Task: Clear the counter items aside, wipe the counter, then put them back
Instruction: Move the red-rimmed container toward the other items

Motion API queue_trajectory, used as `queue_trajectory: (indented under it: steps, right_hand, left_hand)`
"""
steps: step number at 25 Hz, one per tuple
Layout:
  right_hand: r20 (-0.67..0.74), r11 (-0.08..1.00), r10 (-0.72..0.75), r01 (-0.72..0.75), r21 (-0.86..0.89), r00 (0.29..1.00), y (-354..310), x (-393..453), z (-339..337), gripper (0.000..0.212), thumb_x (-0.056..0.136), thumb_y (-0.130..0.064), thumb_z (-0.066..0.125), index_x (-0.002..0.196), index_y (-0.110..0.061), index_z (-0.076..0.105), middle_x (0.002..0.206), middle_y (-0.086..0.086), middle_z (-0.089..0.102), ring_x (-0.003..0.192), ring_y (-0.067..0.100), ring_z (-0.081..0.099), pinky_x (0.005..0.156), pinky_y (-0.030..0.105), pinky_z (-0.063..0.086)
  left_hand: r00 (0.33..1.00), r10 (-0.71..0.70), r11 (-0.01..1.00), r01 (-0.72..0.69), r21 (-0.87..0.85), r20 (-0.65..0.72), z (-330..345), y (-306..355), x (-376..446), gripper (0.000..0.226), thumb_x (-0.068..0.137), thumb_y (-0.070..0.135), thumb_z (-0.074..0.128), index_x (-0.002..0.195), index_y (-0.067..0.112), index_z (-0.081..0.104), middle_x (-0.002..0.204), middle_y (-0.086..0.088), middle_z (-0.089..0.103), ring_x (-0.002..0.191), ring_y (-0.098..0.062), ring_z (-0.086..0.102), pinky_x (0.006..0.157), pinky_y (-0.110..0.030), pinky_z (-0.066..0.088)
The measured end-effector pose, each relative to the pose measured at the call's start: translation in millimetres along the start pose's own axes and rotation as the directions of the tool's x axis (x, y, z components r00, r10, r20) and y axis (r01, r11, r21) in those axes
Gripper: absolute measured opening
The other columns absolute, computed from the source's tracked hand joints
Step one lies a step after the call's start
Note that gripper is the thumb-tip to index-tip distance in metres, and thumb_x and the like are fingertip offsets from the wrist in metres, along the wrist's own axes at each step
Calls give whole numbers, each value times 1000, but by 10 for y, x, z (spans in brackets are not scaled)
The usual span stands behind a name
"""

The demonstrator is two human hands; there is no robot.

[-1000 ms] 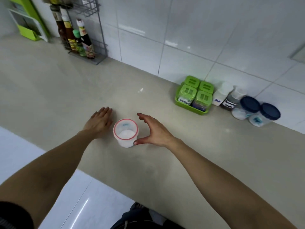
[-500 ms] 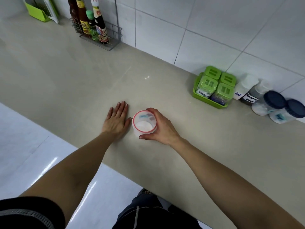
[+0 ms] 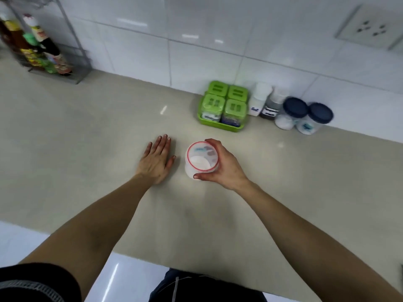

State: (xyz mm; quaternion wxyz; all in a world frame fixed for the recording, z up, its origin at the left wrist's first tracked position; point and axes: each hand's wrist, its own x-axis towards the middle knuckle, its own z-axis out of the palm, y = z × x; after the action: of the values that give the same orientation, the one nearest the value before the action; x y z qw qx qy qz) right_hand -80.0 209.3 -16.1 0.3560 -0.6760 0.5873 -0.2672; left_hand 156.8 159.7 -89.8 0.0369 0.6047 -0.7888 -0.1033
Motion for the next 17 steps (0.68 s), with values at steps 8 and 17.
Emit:
queue_trajectory:
  steps: [8, 17]
  right_hand:
    - [-290, 971, 228, -240, -5, 930, 1294, -696, -1704, 100, 46, -57, 86, 131, -38, 36, 122, -12, 60, 111, 14, 58, 95, 35, 49]
    - [-501, 928, 339, -371, 38, 796, 2365, -723, -3050, 93, 49, -49, 89, 124, -25, 40, 119, -7, 59, 109, 19, 58, 90, 36, 49]
  left_hand:
    - [968, 238, 971, -235, -43, 78, 392, 2095, 702, 66, 99, 47, 23, 154, 17, 4, 163, -1, 4, 150, -17, -1, 123, -37, 0]
    - [947, 291, 956, -293, -10, 137, 754, 3661, 1234, 65, 98, 49, 19, 154, 20, 1, 163, -1, -1, 150, -19, -5, 123, -41, 0]
